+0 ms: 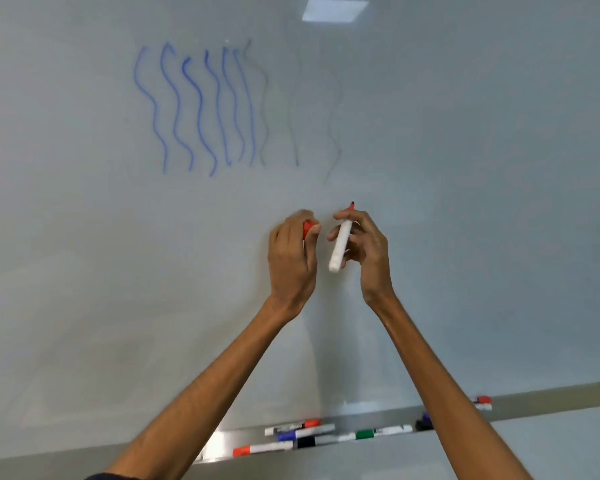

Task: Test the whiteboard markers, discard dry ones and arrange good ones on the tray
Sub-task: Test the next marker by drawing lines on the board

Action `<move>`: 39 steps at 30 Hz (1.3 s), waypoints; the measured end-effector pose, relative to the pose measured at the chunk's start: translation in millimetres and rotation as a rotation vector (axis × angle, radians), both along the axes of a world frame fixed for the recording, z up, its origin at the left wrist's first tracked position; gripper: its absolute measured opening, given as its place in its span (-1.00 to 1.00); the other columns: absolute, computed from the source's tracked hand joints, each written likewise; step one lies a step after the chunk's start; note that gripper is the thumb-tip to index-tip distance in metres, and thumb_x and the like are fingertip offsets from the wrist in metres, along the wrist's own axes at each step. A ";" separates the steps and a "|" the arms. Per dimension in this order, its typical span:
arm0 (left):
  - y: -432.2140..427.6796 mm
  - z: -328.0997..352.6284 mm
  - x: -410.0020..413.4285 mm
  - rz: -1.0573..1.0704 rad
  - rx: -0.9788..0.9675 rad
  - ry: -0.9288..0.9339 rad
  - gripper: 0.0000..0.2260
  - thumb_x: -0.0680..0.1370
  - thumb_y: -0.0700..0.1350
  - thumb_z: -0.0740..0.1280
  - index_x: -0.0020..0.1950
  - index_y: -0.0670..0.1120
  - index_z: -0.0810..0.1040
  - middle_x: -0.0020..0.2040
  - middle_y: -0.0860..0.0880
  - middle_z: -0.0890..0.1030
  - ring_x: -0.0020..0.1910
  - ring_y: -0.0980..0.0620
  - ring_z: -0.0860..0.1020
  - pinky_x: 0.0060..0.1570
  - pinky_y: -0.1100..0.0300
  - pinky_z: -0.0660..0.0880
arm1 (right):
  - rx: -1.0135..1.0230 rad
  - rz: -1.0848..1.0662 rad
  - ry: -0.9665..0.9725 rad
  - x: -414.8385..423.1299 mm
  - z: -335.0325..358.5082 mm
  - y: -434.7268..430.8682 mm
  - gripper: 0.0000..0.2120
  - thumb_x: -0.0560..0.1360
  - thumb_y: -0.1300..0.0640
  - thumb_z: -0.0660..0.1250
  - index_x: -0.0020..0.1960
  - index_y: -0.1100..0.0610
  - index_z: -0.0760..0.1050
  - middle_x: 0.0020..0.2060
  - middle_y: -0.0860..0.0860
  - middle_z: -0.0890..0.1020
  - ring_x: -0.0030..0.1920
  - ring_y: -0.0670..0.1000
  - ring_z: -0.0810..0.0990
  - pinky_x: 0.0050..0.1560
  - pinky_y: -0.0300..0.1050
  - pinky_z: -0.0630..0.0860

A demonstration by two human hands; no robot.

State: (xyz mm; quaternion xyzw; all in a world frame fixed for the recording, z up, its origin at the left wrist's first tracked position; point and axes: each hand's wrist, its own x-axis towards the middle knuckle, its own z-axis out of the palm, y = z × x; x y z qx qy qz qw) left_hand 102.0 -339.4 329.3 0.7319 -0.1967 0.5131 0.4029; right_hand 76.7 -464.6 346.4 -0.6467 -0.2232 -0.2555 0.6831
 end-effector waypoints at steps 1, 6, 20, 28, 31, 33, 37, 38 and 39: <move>-3.1 10.9 3.7 0.012 0.017 -0.063 -0.69 0.69 -0.01 0.10 0.17 -0.17 0.53 0.21 -0.09 0.59 0.18 -0.03 0.54 0.20 0.14 0.41 | 0.004 0.014 -0.024 0.9 9.0 -3.5 -0.73 0.56 0.36 0.14 0.13 0.11 0.51 -0.16 0.12 0.64 -0.20 0.08 0.60 -0.33 -0.09 0.48; -19.7 78.6 21.4 0.083 0.072 -0.253 -0.58 0.70 -0.02 0.08 0.43 -0.25 0.39 0.45 -0.19 0.41 0.49 -0.11 0.30 0.48 -0.03 0.23 | 0.066 0.077 -0.155 7.3 56.9 -18.3 -0.73 0.48 0.19 0.34 0.17 0.10 0.43 -0.13 0.13 0.67 -0.40 0.09 0.53 -0.40 -0.15 0.46; -54.8 200.7 72.4 0.502 0.370 -0.282 -0.50 0.71 0.05 -0.09 0.56 -0.22 0.11 0.57 -0.15 0.17 0.57 -0.11 0.09 0.54 -0.05 -0.13 | 0.183 -0.233 -0.444 47.4 175.2 -49.2 -0.76 0.63 0.06 0.13 0.09 0.17 0.51 -0.26 0.00 0.62 -0.36 0.08 0.55 -0.47 -0.04 0.45; -56.3 201.3 73.9 0.738 0.392 -0.321 -0.50 0.68 0.06 0.09 0.56 -0.15 0.17 0.56 -0.10 0.21 0.56 -0.14 0.13 0.51 -0.09 -0.20 | 0.008 -0.355 -0.454 67.6 176.4 -59.2 -0.94 0.57 0.11 0.18 -0.01 0.09 0.39 -0.31 0.08 0.59 -0.41 0.13 0.53 -0.44 0.13 0.49; -57.8 200.8 70.9 0.743 0.390 -0.294 -0.50 0.68 0.06 0.04 0.57 -0.15 0.17 0.57 -0.09 0.20 0.56 -0.13 0.12 0.52 -0.10 -0.19 | 0.122 -0.350 -0.427 67.2 157.4 -68.6 -0.96 0.55 0.17 0.19 -0.07 0.09 0.40 -0.33 0.04 0.60 -0.44 0.09 0.50 -0.45 0.11 0.44; -58.4 200.4 69.3 0.740 0.394 -0.278 -0.50 0.68 0.06 0.04 0.57 -0.15 0.16 0.57 -0.08 0.19 0.56 -0.13 0.10 0.51 -0.12 -0.18 | 0.102 -0.342 -0.427 66.4 138.7 -70.4 -0.94 0.54 0.17 0.19 -0.10 0.09 0.40 -0.35 0.00 0.60 -0.46 0.00 0.49 -0.47 0.02 0.41; -60.1 198.5 68.4 0.756 0.400 -0.232 -0.49 0.69 0.08 -0.02 0.58 -0.14 0.12 0.58 -0.08 0.15 0.57 -0.13 0.06 0.51 -0.14 -0.19 | 0.088 -0.297 -0.376 66.9 103.4 -73.2 -0.90 0.52 0.20 0.21 -0.17 0.14 0.43 -0.42 0.00 0.58 -0.46 -0.08 0.51 -0.42 -0.09 0.39; -61.2 198.1 67.6 0.759 0.398 -0.222 -0.49 0.69 0.08 -0.03 0.58 -0.14 0.12 0.58 -0.08 0.14 0.57 -0.13 0.06 0.51 -0.14 -0.19 | 0.121 -0.284 -0.364 66.5 100.8 -75.5 -0.89 0.51 0.21 0.21 -0.19 0.16 0.43 -0.43 0.03 0.58 -0.45 -0.05 0.53 -0.41 -0.07 0.39; -62.0 197.7 66.8 0.758 0.398 -0.215 -0.49 0.69 0.08 -0.04 0.58 -0.14 0.12 0.59 -0.08 0.14 0.57 -0.13 0.05 0.50 -0.14 -0.19 | 0.142 -0.271 -0.357 65.3 101.3 -77.1 -0.89 0.50 0.22 0.21 -0.21 0.17 0.44 -0.43 0.06 0.59 -0.43 -0.02 0.57 -0.41 -0.07 0.38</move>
